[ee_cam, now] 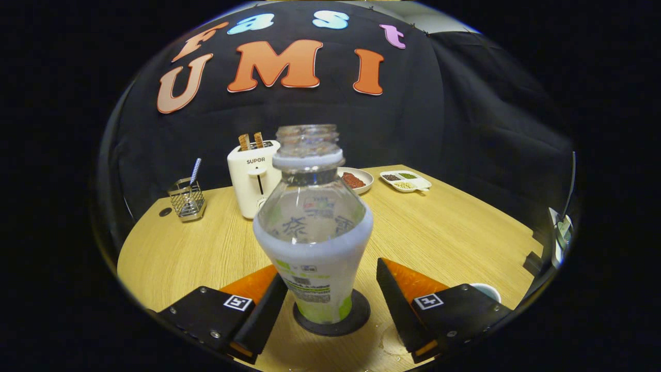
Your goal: Take the bottle from table, then pour the juice into the cup, finally place the bottle on the coaster
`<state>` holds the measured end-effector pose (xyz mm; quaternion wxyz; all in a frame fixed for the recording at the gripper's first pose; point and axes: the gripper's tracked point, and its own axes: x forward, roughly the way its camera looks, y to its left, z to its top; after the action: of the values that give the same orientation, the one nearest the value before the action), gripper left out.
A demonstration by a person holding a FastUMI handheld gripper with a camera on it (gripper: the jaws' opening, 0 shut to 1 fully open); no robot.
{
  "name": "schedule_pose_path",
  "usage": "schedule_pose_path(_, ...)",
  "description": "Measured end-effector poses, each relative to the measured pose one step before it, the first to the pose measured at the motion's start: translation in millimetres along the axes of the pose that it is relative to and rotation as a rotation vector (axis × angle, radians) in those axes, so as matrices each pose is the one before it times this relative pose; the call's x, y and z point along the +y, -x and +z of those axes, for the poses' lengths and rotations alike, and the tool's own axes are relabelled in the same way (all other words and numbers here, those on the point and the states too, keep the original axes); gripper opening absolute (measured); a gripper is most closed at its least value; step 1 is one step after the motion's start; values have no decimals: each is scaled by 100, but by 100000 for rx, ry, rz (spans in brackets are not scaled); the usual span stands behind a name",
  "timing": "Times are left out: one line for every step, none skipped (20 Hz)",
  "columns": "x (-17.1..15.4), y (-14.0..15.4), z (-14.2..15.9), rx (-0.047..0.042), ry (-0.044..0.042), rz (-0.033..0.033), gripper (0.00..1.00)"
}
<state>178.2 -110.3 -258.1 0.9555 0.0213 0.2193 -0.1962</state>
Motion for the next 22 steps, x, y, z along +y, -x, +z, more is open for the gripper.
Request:
schedule_pose_path(31,535,518,-982,-2447,1182,98)
schedule_pose_path(189,678,754,-1429,-2291,1737,97)
schedule_pose_path(221,742,916,-1747,-1327,1698,97)
schedule_pose_path(201,839,1065,-1711,-288,1312,97)
schedule_pose_path(203,915,1085,-1726,448,975,97)
schedule_pose_path(340,1083,1250,-1695,649,909,97)
schedule_pose_path(453,1152,1427,-2124,434,1439,97)
schedule_pose_path(853,1248,1519,-2179,122,2533,97)
schedule_pose_path(949,1492,1606,-2818,162,2574,97)
schedule_pose_path(1186,1392,1539,-2361,400,2937,97)
schedule_pose_path(1124,1516,1627,-2804,496,2617,97)
schedule_pose_path(1346,1528,1572,-2704,307,3117,97)
schedule_pose_path(1612,1365,1414,-2890,186,3561,97)
schedule_pose_path(1610,1353,1193,-2311,346,3668,97)
schedule_pose_path(1571,1292,821,-1596,496,3329,97)
schedule_pose_path(1609,1205,790,-1135,356,3158,97)
schedule_pose_path(1581,1114,543,-1126,377,3184,97)
schedule_pose_path(1571,957,437,-1030,266,3083,97)
schedule_pose_path(1631,1048,363,-1389,208,3266,97)
schedule_pose_path(1651,854,193,-1354,-253,3731,97)
schedule_pose_path(1839,573,41,-1381,-729,4756,97)
schedule_pose_path(1355,395,-93,-1126,-747,3440,97)
